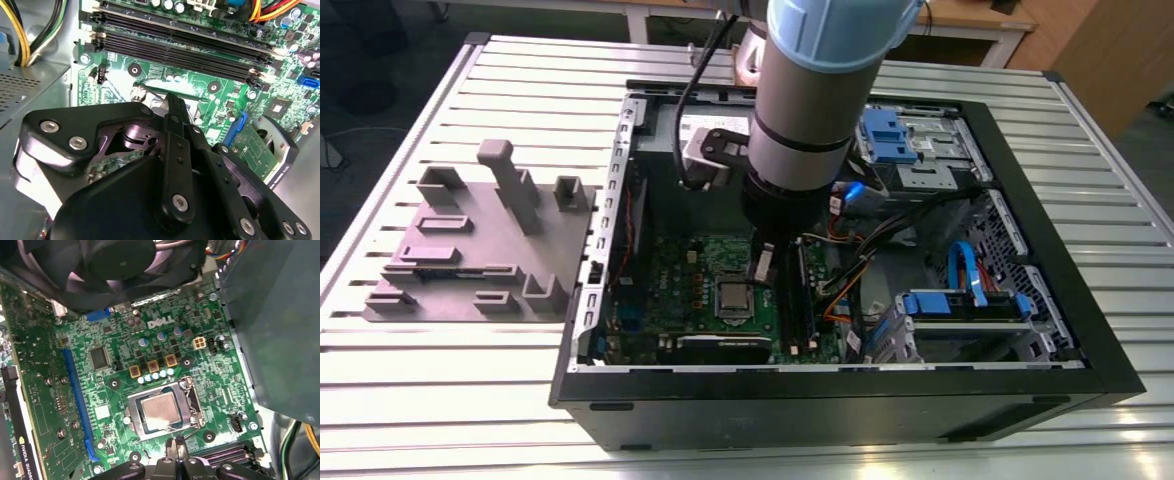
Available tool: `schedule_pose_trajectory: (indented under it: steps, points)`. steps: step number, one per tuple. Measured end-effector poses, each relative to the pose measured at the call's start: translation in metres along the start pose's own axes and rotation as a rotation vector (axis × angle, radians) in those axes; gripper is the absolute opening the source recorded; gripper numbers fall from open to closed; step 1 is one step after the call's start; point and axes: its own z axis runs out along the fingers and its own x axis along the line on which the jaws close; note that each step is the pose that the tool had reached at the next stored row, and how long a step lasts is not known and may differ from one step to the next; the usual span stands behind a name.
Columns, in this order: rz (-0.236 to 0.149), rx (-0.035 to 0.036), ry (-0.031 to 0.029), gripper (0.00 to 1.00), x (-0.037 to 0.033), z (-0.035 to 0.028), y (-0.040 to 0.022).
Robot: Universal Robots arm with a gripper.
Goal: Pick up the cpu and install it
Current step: 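Install the first cpu locking lever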
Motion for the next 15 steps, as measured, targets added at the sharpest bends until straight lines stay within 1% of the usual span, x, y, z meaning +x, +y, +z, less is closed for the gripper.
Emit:
schedule_pose_trajectory:
  steps: [4,10,15]
  points:
    - [-0.02,0.0001,0.0007,0.1,0.0026,0.0024,-0.0009]
    - [-0.033,0.0012,0.0039,0.1,0.0082,0.0037,-0.0026]
    - [-0.046,0.0017,0.0045,0.1,0.0124,0.0068,-0.004]
